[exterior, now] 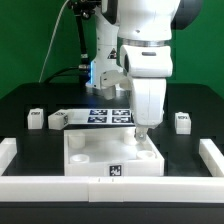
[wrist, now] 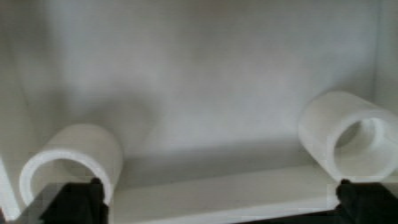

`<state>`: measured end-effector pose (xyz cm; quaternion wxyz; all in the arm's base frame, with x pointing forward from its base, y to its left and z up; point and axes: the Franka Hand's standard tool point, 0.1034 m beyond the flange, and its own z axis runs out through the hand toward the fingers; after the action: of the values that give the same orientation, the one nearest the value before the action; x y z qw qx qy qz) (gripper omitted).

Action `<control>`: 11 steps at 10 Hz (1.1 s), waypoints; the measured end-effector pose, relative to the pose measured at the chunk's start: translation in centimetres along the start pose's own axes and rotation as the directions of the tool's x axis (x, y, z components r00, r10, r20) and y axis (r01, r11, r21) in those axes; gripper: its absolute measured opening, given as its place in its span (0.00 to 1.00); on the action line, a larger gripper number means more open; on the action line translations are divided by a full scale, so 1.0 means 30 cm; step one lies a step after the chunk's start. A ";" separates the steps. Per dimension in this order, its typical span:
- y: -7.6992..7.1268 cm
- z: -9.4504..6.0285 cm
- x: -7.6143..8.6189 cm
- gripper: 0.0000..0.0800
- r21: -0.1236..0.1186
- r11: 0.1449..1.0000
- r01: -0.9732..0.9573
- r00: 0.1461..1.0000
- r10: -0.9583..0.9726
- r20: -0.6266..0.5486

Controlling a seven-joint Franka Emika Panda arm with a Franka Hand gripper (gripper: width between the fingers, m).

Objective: Assemble one leg

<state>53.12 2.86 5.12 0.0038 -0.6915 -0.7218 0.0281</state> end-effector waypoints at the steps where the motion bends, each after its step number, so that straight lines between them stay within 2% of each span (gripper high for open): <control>1: 0.000 0.000 0.000 0.81 0.000 1.000 0.000 1.000 0.000 0.000; 2: -0.004 0.004 -0.004 0.81 0.002 1.000 0.003 1.000 -0.003 0.000; 3: -0.033 0.025 -0.021 0.81 -0.008 0.999 0.046 0.999 -0.046 -0.004; 4: -0.089 0.047 -0.043 0.81 -0.003 0.999 0.051 0.999 -0.051 -0.008; 6: -0.147 0.073 -0.073 0.81 -0.002 0.998 0.062 0.998 -0.062 -0.015; 9: -0.175 0.113 -0.117 0.81 0.016 0.999 0.045 0.999 -0.044 -0.022; 11: -0.197 0.153 -0.133 0.81 0.037 0.999 0.037 0.999 -0.036 -0.029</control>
Offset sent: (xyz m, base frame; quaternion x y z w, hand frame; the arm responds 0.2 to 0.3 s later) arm -0.0588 -0.0216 -0.0122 -0.0123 0.0115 -0.0784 0.9968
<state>47.19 -1.54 0.93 0.0274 -0.6783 -0.7336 0.0317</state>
